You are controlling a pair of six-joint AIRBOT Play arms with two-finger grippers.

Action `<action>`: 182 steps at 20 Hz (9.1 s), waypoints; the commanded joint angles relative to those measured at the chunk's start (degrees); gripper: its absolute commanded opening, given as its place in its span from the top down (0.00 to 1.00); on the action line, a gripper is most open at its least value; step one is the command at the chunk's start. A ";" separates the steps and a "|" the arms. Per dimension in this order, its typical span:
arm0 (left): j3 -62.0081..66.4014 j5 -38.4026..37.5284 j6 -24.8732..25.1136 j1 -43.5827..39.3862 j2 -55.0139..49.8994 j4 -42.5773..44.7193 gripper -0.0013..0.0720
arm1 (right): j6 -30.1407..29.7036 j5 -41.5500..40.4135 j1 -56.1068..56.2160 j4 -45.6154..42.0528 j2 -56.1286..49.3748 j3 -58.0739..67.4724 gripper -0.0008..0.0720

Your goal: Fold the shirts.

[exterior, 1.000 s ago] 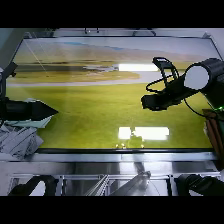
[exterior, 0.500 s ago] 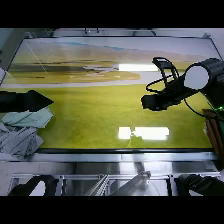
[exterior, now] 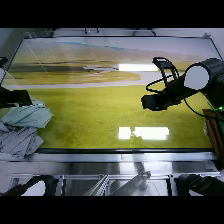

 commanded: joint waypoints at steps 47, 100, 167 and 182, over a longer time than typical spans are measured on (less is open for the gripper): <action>27.32 -8.31 10.40 -28.79 -32.02 -34.10 0.02 | -0.09 1.99 -0.17 -4.37 -0.35 -0.02 0.95; 25.24 -1.29 8.28 -13.55 -12.09 -54.86 0.76 | -38.58 -11.54 -26.08 52.81 2.95 8.39 0.96; 29.42 0.90 5.77 19.47 12.24 -68.94 0.96 | -46.03 -11.43 -51.71 67.60 10.43 28.76 0.96; -2.16 -3.91 18.78 10.19 -18.05 -59.34 0.02 | -32.06 2.21 -43.32 31.34 -19.21 10.58 0.16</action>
